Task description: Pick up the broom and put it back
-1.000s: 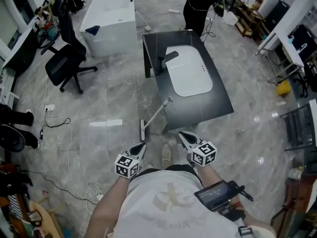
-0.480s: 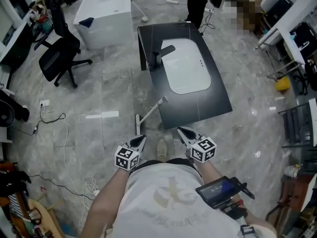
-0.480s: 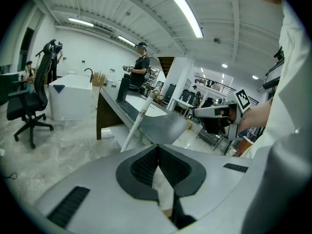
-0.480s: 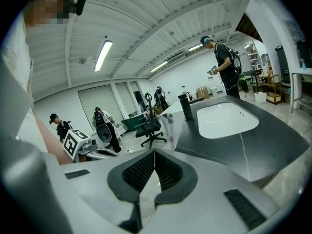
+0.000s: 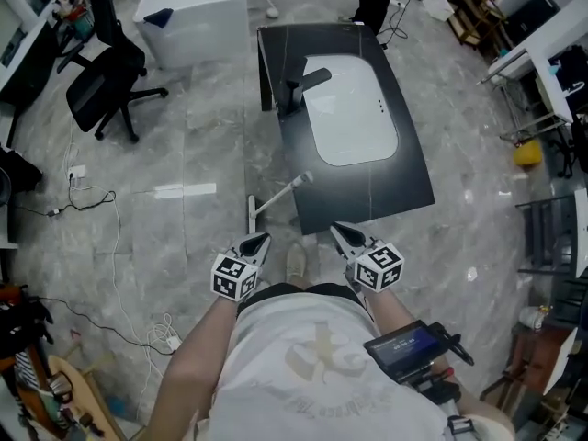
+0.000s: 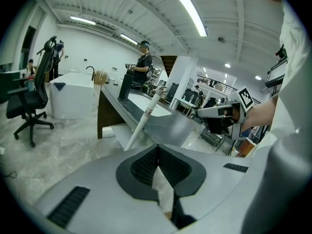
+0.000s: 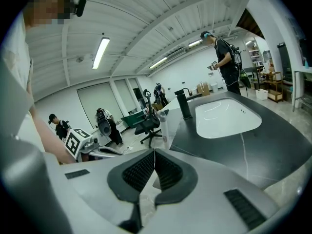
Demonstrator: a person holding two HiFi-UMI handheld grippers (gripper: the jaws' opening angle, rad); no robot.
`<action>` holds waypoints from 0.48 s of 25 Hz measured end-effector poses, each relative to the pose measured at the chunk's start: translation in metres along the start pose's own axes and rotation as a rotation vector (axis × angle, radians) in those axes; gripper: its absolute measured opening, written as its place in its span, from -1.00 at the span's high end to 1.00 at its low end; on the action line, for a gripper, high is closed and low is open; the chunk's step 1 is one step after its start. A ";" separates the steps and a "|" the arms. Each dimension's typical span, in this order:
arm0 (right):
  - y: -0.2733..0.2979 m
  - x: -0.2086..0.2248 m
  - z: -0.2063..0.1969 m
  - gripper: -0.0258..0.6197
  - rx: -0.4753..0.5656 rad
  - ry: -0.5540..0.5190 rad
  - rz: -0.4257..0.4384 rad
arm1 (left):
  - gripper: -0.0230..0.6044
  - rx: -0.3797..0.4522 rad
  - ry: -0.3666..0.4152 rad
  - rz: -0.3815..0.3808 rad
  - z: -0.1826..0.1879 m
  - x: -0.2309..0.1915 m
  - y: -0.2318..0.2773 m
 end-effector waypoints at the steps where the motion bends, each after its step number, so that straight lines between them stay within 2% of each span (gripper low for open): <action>1: 0.003 0.001 0.000 0.86 -0.004 0.003 0.004 | 0.89 -0.004 -0.005 0.003 -0.001 -0.002 0.002; 12: 0.015 0.009 0.009 0.86 -0.027 0.007 0.017 | 0.89 -0.075 0.035 0.023 -0.001 -0.017 0.027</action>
Point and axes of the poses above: the fingertips, and each gripper's own axes: y forward along the fingers, x to its right, z out of its top, the point moved 7 cm from there along -y, backward along the fingers, and after that the axes turned 6 degrees about -x, right-handed, at the moved point
